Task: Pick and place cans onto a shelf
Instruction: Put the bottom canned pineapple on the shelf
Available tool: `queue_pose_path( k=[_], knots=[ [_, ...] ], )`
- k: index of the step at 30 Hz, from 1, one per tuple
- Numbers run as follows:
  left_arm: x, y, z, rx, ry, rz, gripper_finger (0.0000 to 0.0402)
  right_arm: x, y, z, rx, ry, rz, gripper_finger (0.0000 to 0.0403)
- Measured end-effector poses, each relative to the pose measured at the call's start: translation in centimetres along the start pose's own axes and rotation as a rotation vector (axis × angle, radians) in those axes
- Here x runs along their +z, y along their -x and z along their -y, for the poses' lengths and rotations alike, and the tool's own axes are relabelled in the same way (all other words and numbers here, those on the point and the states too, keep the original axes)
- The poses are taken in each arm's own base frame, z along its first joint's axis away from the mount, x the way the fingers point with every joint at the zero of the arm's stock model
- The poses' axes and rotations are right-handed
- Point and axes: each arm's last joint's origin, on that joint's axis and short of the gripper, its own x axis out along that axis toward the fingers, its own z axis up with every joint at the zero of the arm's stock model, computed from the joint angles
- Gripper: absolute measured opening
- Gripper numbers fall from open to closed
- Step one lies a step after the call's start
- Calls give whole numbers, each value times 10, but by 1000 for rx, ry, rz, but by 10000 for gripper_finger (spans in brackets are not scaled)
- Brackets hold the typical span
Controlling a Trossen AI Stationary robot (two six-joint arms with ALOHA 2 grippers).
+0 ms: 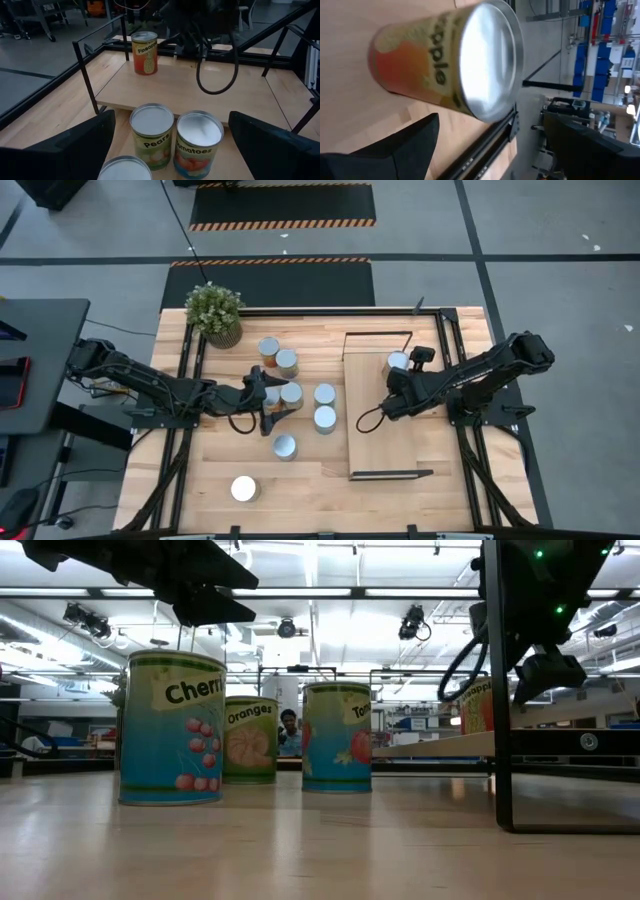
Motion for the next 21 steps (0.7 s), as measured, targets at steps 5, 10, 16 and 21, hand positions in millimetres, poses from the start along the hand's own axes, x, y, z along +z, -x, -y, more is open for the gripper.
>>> queue_pose_path(
  k=[5, 10, 16, 21],
  knots=[
    [0, 0, 0, 0, -1, 0, 396, 4, 0, -3, 21, -42, 32, 366],
    [0, 0, 0, -1, 0, 0, 396, 6, 3, -8, 37, -63, 75, 366],
    [0, 0, 0, 1, -2, 0, 396, 6, 9, -11, 8, -59, 135, 366],
    [0, 0, 0, 1, -2, 0, 396, 4, 8, -12, 46, -21, 100, 366]
  ],
)
